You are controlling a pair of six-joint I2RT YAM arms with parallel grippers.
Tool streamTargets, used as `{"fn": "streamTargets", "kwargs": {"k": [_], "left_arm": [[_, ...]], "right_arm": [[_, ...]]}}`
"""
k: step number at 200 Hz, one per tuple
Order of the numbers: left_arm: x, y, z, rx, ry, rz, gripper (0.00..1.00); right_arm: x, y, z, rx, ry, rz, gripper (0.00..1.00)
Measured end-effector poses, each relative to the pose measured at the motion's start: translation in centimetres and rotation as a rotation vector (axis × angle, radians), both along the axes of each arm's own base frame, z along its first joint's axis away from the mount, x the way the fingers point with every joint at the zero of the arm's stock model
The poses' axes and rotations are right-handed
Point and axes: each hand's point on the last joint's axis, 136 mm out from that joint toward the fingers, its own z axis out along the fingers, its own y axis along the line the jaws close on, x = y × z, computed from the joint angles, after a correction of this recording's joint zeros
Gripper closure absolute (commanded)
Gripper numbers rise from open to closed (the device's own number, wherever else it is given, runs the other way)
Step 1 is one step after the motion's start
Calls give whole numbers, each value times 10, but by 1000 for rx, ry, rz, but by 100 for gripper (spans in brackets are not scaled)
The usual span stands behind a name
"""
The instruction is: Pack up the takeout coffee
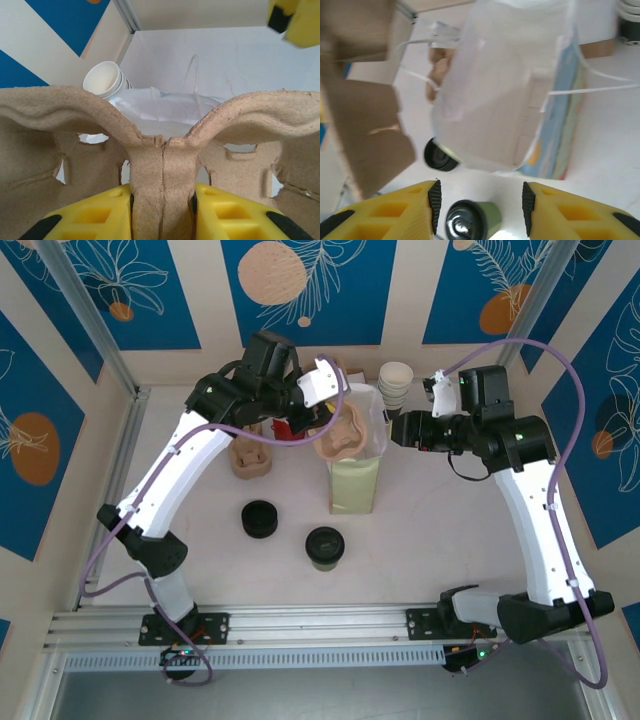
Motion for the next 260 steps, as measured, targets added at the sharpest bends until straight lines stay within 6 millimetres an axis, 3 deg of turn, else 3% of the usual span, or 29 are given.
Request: {"fn": "streamTargets", "kwargs": {"k": [40,80,162,197,238,260], "left_arm": [[7,-5,1,-24,3,14,69],[8,-6,0,-35,16,27,69],[13,-4,4,-63,25,47,69],[13,-5,5,-72,29,48,69],[15,-10,1,-87,60,41,69],[18,-16,-1,-103,76,31,69]], "right_arm": [[34,-3,-12,-44,-20,-48,52],[65,-1,-40,-89,21,-61,52],[89,4,-76,-116,101,-56,54],[93,5,-87,-129,124,-47,65],[92,8,-87,-116,127,-28,97],[91,10,-86,-110,127,-19,100]]}}
